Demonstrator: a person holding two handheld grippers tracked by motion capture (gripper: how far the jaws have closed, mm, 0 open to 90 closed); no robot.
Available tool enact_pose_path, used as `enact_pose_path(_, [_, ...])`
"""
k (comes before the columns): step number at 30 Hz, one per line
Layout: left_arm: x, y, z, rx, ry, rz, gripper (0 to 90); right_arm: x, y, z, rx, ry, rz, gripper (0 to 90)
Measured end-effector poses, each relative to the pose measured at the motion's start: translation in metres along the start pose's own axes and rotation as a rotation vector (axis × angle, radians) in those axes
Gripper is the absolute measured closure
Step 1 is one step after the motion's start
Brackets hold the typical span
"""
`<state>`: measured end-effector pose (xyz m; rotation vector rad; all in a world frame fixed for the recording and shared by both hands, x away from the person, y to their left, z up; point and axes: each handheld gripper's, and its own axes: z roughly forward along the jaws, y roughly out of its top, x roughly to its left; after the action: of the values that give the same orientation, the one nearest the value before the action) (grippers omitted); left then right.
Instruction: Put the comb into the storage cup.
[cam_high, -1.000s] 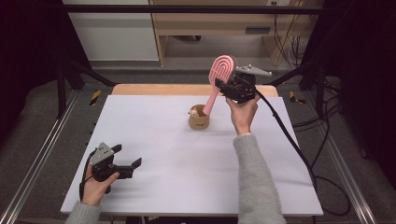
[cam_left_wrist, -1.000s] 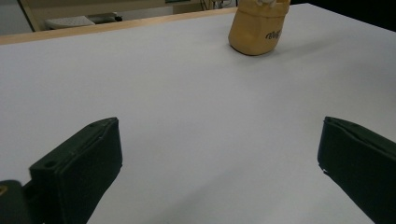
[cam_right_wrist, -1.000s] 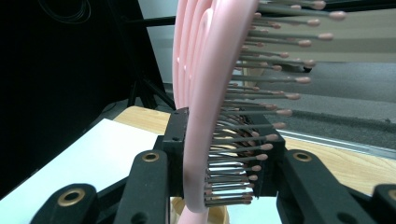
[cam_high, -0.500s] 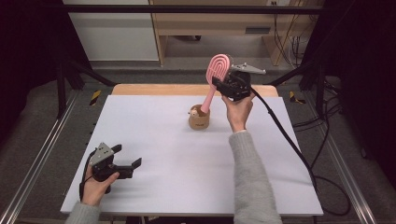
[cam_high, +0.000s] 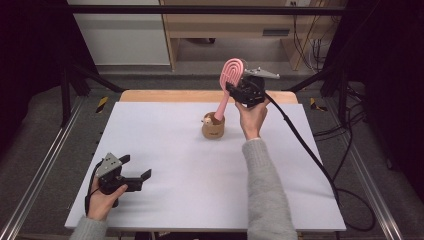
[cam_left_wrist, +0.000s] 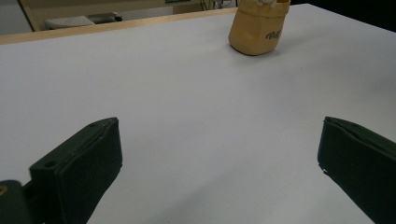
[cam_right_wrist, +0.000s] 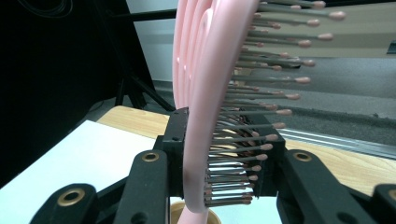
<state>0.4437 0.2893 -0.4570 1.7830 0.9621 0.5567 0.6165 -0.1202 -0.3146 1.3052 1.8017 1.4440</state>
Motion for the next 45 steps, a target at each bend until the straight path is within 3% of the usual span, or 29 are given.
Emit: enact_pose_path(45, [-0.001,0.000,0.001,0.003,-0.002,0.001,0.0,0.005,-0.030,0.030,0.081,-0.035,0.011,65.4])
